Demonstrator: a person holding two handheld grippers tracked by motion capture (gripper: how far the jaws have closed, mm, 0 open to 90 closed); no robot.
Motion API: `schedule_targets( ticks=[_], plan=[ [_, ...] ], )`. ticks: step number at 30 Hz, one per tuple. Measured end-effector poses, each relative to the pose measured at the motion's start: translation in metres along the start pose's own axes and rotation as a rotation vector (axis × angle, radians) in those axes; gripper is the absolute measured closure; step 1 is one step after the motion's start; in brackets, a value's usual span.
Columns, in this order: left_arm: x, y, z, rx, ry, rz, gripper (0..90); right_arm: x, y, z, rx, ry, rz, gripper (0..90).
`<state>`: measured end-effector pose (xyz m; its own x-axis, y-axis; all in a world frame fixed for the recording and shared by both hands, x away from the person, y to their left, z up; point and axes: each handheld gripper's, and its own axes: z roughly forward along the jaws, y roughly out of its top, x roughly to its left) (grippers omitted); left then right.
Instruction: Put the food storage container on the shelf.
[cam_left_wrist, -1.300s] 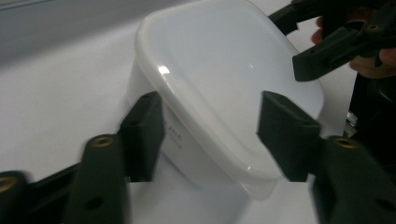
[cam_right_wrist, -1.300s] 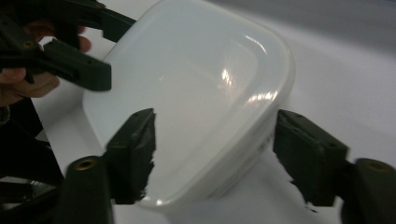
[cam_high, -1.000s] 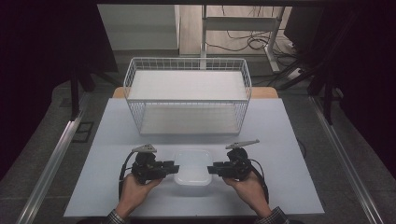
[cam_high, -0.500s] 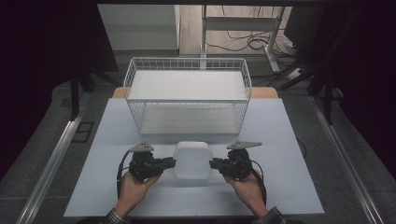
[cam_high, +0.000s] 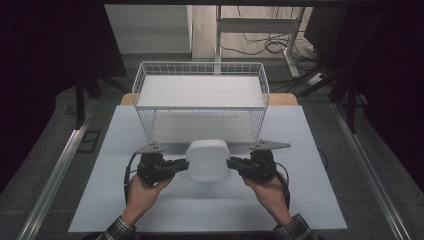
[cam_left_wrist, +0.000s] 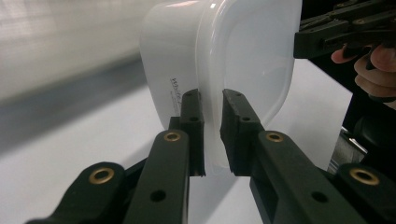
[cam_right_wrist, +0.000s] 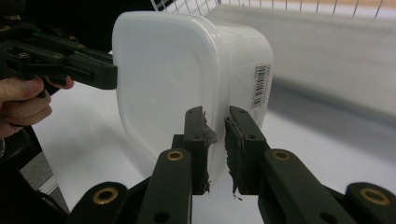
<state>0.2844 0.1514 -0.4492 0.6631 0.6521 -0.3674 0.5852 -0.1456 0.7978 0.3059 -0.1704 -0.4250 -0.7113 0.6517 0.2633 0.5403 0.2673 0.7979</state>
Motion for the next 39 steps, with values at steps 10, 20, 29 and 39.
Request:
schedule_targets(
  ticks=[10, 20, 29, 39],
  plan=[
    [-0.001, 0.029, -0.013, -0.04, 0.01, 0.025, 80.0, 0.003, 0.033, -0.01, -0.051, 0.002, -0.024, 78.3],
    [-0.002, 0.063, -0.026, -0.071, 0.026, 0.053, 79.9, 0.004, 0.063, -0.017, -0.089, -0.001, -0.048, 78.3],
    [-0.002, 0.093, -0.04, -0.098, 0.038, 0.057, 79.8, 0.006, 0.096, -0.022, -0.114, 0.001, -0.064, 78.4],
    [0.007, 0.14, -0.057, -0.124, 0.05, 0.067, 79.8, 0.009, 0.148, -0.027, -0.165, -0.011, -0.09, 78.5]
  ],
)
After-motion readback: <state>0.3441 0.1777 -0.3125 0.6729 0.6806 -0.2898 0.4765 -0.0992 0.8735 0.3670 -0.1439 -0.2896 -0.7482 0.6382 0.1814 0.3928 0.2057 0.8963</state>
